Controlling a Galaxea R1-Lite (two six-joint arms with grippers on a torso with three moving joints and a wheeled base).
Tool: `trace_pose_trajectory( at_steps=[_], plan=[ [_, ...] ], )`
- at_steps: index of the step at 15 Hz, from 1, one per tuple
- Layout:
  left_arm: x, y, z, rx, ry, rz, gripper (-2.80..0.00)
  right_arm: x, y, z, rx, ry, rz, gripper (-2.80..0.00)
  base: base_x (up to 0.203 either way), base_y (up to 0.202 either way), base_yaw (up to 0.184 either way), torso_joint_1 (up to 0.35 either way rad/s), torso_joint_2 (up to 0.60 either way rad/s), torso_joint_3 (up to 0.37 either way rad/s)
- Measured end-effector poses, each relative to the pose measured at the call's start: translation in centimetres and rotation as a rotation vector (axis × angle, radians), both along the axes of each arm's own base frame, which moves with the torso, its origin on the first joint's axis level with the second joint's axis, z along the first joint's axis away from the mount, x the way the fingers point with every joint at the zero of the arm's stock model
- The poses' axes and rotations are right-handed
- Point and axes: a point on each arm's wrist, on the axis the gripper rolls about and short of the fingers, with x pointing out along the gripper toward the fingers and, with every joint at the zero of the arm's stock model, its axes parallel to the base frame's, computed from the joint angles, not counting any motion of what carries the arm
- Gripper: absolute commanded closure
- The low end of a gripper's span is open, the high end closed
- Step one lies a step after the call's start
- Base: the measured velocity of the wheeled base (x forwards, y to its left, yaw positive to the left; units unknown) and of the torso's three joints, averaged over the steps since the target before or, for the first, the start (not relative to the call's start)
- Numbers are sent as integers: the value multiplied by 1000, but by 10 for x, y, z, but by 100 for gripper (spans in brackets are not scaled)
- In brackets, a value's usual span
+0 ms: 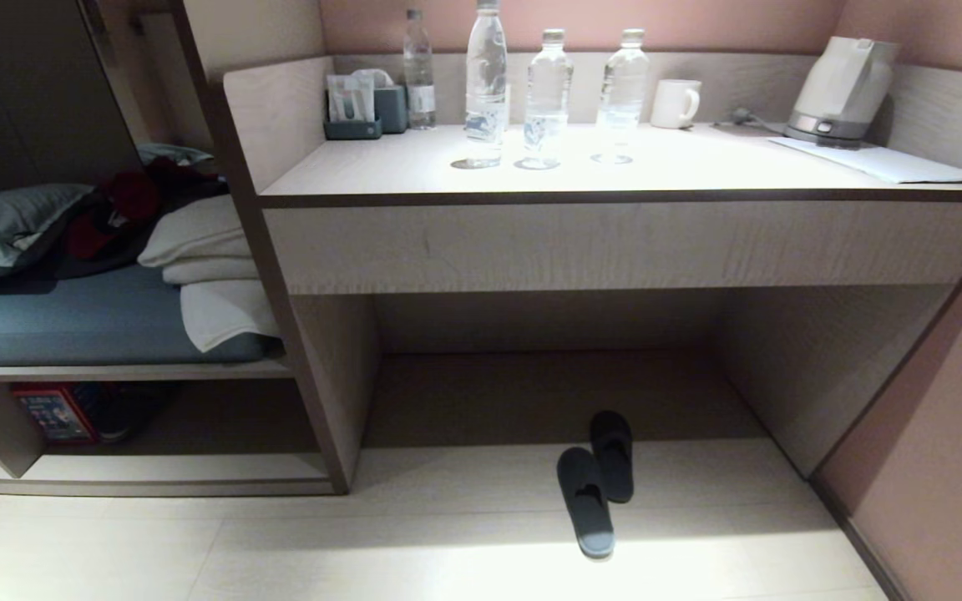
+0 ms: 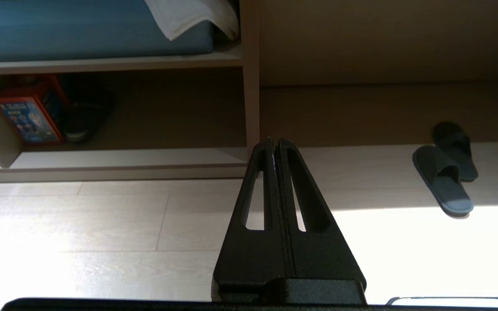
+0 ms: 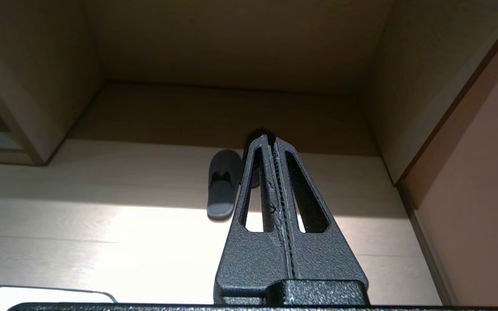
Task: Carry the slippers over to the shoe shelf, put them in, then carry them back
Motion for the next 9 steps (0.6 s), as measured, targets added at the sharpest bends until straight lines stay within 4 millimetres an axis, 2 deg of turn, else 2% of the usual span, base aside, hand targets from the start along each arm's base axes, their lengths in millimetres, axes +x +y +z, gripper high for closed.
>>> trace_pose_trajectory(
  at_steps=[9],
  plan=[
    [0,0,0,0,-1,0,0,0,0,0,0,0,0,0,0,0,0,0,2,201]
  ],
)
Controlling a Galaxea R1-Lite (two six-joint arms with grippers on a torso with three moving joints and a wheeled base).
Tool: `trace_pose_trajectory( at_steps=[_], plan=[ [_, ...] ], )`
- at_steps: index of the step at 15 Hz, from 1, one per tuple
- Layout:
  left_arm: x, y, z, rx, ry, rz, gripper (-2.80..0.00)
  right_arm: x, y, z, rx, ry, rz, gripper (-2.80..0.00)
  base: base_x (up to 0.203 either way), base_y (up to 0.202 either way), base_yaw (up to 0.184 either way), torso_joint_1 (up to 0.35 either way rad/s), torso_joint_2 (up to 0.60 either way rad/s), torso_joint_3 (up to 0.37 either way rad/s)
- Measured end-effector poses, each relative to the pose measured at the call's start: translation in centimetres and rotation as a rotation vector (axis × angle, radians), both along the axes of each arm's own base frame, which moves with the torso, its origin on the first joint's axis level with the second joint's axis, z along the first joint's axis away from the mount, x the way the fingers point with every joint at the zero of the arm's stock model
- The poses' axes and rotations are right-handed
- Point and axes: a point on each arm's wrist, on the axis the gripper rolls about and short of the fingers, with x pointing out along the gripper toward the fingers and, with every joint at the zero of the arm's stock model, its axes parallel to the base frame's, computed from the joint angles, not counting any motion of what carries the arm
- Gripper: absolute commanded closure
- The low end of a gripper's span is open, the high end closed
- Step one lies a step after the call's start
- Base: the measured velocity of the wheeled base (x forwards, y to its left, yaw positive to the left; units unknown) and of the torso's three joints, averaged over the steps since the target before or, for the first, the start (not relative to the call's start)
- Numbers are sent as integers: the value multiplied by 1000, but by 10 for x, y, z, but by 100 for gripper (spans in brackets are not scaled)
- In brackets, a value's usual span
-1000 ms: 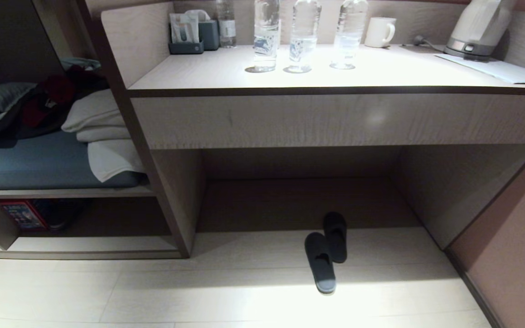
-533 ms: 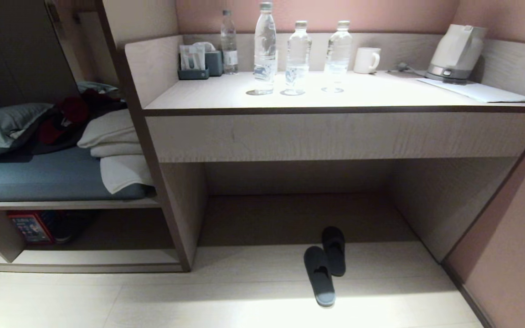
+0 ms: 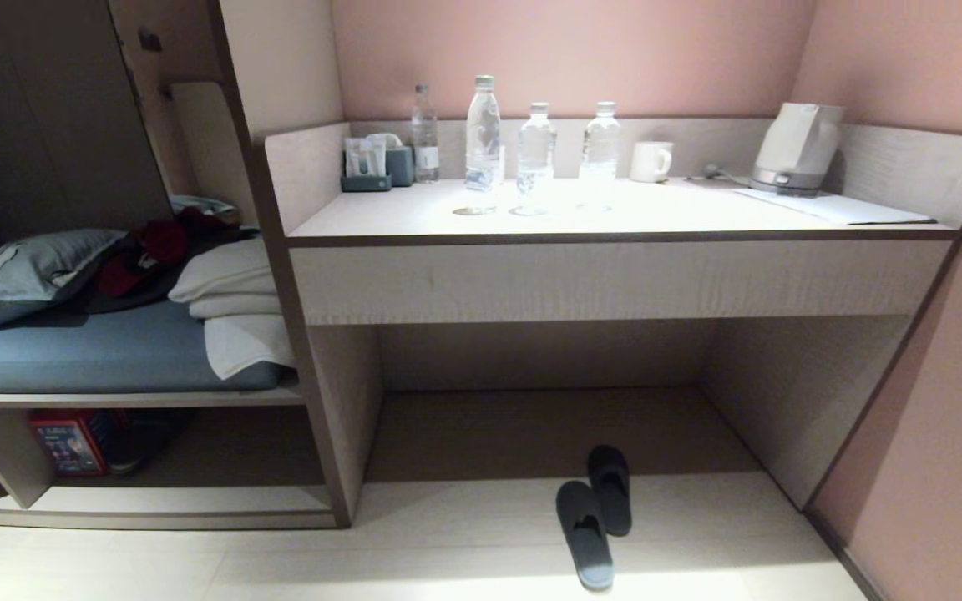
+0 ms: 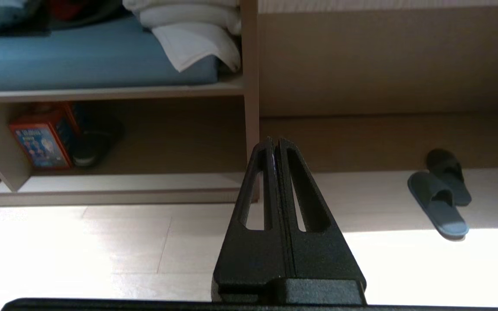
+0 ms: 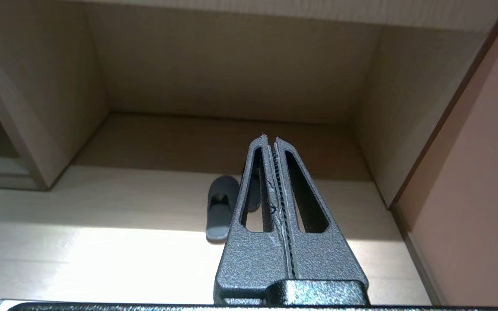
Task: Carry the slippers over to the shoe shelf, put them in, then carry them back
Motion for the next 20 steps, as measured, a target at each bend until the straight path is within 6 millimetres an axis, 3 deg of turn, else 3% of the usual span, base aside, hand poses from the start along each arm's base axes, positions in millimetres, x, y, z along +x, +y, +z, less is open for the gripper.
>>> trace_pose_trajectory(
  at_steps=[20],
  plan=[
    [0,0,0,0,1,0,0,0,0,0,17,-1,-1,0,0,0,0,0,1,12]
  ],
)
